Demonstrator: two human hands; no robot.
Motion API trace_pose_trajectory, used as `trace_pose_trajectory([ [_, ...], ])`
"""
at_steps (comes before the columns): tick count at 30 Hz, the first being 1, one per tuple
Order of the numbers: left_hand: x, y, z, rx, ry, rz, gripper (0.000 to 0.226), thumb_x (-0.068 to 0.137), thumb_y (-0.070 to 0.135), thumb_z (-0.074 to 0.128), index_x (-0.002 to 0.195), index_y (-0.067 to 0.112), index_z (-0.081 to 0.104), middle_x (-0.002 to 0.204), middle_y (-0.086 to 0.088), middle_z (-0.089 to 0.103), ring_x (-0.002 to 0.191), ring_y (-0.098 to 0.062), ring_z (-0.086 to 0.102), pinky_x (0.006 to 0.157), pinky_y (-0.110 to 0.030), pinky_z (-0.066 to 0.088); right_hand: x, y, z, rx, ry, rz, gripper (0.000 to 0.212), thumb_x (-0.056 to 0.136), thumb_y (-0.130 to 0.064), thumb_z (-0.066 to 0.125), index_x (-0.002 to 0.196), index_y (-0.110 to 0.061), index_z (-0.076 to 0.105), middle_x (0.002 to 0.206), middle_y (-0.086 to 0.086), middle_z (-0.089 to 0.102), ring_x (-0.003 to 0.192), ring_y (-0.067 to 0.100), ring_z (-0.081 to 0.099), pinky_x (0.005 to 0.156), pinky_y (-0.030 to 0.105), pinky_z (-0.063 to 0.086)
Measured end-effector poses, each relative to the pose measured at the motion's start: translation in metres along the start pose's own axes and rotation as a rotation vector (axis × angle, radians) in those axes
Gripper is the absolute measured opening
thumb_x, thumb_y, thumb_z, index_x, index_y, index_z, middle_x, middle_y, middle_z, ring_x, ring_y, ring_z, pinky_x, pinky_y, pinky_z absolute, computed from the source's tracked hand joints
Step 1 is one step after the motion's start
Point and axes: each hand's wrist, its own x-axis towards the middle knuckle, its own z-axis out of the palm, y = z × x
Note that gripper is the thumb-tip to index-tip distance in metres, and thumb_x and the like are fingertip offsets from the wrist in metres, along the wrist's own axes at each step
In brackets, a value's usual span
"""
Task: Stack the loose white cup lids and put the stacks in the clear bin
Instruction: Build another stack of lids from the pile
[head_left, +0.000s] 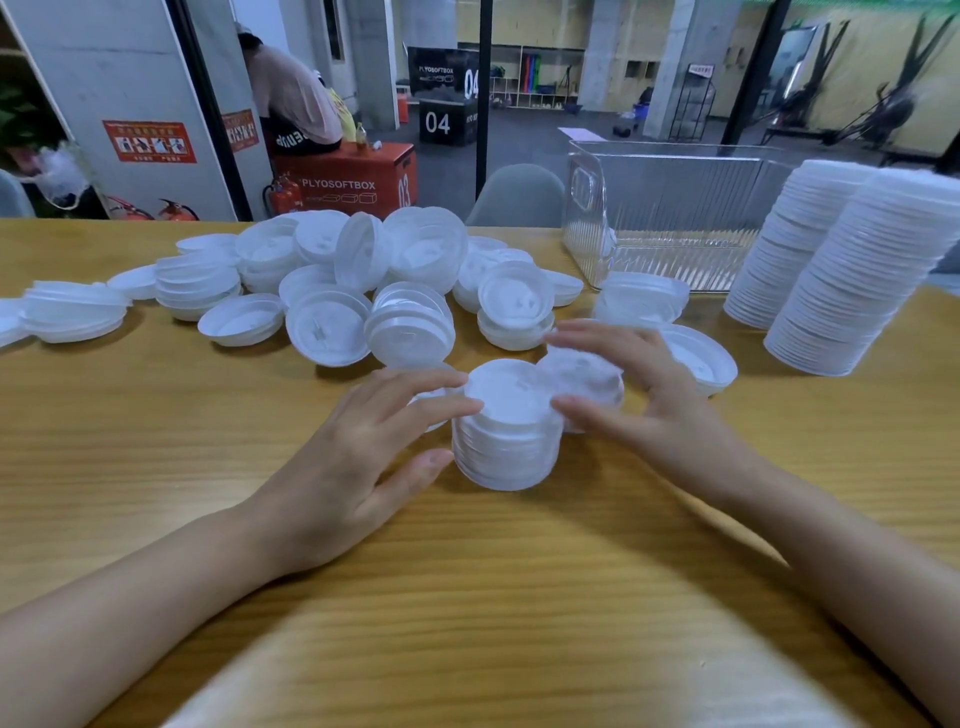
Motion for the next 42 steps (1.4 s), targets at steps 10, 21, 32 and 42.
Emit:
trace_pose_trajectory([
  [10,-0.001,-0.001,0.0,0.005,-0.009,-0.012,0.037,0.102,0.035,0.042,0.137,0.028,0.049,0.144,0.007,0.045,0.136,-0.014,0.04,0.11,-0.036,0.033,0.002,0.028,-0.011,-0.425,-0.077,0.124,0.063,0.068,-0.076,0.052,0.123,-0.047,0.06,0.136,-0.021,0.053,0.122,0.01,0.037,0.103,0.041,0.033],
  [21,0.0,0.0,0.0,-0.004,-0.004,0.0,0.036,0.102,0.036,0.041,0.137,0.026,0.049,0.143,0.006,0.046,0.136,-0.015,0.04,0.11,-0.035,0.033,0.005,0.019,-0.018,-0.169,0.101,0.242,0.041,0.066,-0.072,0.055,0.098,-0.048,0.063,0.102,-0.019,0.065,0.108,0.008,0.045,0.089,0.011,0.032],
  [32,0.002,0.001,-0.001,-0.067,0.088,-0.035,0.047,0.1,0.04,0.044,0.144,0.025,0.036,0.149,0.011,0.038,0.139,-0.009,0.036,0.114,-0.021,0.025,0.0,-0.016,0.012,0.088,-0.041,0.057,0.034,0.073,-0.054,0.072,0.106,-0.046,0.069,0.119,-0.032,0.061,0.125,0.002,0.044,0.1,0.011,0.032],
  [42,0.0,0.0,0.0,-0.027,0.02,-0.01,0.039,0.104,0.042,0.038,0.139,0.026,0.045,0.146,0.006,0.043,0.133,-0.017,0.042,0.11,-0.036,0.035,0.001,-0.014,0.017,0.01,-0.046,0.006,0.04,0.074,-0.064,0.064,0.112,-0.054,0.062,0.129,-0.035,0.055,0.126,0.006,0.042,0.108,0.043,0.035],
])
